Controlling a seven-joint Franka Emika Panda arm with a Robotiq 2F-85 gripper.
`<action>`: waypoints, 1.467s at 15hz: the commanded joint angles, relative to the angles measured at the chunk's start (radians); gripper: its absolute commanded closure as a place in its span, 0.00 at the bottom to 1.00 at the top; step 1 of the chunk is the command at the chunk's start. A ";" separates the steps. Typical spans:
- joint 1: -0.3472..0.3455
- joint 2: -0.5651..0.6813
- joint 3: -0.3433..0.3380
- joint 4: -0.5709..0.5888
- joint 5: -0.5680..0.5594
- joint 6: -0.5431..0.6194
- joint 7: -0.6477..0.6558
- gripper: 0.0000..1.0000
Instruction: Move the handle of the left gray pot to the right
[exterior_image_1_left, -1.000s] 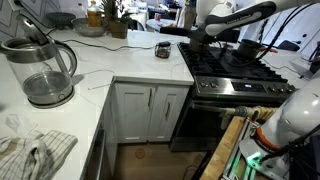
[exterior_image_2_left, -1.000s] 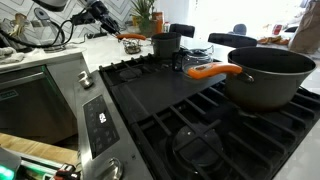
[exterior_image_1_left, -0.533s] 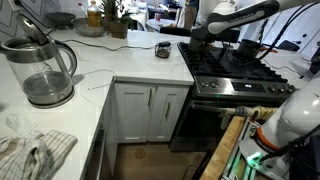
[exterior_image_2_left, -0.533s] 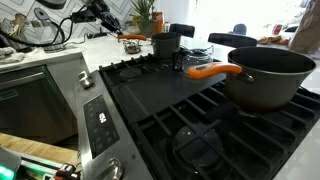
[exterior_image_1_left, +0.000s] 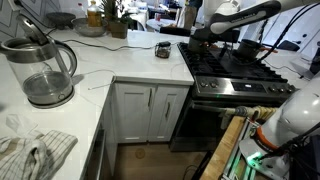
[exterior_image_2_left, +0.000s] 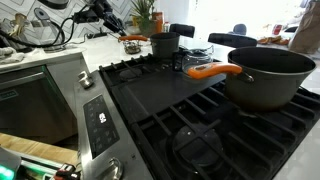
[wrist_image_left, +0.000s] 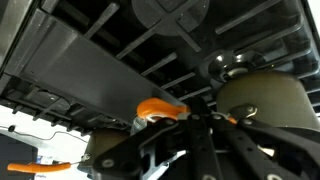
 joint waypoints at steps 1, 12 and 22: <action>-0.008 -0.022 -0.014 -0.036 -0.032 -0.004 0.002 1.00; -0.048 -0.015 -0.051 -0.040 -0.139 -0.036 0.064 1.00; -0.077 0.006 -0.085 -0.023 -0.171 -0.081 0.121 1.00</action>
